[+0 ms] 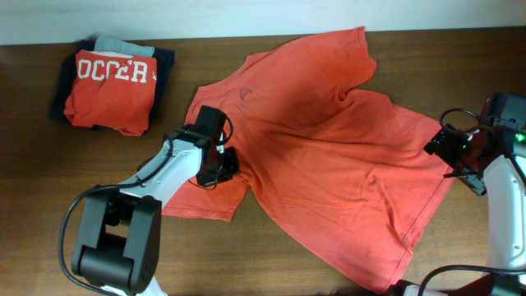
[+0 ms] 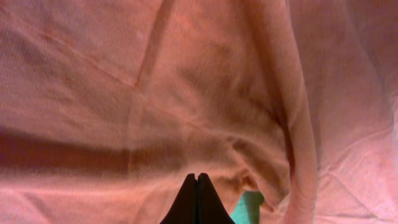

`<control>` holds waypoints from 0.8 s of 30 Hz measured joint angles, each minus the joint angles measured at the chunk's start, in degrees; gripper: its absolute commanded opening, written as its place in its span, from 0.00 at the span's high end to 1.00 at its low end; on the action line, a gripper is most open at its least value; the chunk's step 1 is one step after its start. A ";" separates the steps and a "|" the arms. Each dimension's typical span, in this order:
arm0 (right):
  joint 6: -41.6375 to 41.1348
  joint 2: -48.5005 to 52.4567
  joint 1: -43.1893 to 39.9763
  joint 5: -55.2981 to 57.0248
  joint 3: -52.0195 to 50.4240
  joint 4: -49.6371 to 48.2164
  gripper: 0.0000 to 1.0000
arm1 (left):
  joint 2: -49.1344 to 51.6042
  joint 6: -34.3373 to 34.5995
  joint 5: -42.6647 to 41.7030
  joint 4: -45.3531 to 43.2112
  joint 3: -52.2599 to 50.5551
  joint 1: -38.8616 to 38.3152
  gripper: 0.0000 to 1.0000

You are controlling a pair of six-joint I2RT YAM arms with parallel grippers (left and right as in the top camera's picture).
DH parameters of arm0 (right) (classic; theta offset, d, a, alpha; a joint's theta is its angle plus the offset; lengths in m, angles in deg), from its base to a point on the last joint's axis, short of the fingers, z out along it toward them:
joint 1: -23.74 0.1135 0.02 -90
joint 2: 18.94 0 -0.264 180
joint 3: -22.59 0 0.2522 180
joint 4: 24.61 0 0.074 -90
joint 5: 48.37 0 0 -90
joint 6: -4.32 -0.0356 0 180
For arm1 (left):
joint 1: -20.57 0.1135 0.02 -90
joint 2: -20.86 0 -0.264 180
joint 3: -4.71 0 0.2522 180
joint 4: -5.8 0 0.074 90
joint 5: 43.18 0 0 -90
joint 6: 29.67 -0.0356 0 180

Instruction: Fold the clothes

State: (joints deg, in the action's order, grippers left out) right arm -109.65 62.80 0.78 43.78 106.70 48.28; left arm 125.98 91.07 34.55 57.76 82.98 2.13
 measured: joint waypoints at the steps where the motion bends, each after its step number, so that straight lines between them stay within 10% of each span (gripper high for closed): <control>1: 0.00 0.00 0.00 0.00 0.00 0.00 0.01 | 0.00 0.28 0.07 -0.37 -0.24 0.00 0.99; 24: -0.02 0.00 0.00 0.00 0.00 -0.02 0.01 | 3.30 3.98 -6.43 7.39 -1.11 5.44 0.99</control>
State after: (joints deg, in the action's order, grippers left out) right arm -109.67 62.80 0.78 43.78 106.70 48.26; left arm 129.28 95.05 28.12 65.15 81.86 7.58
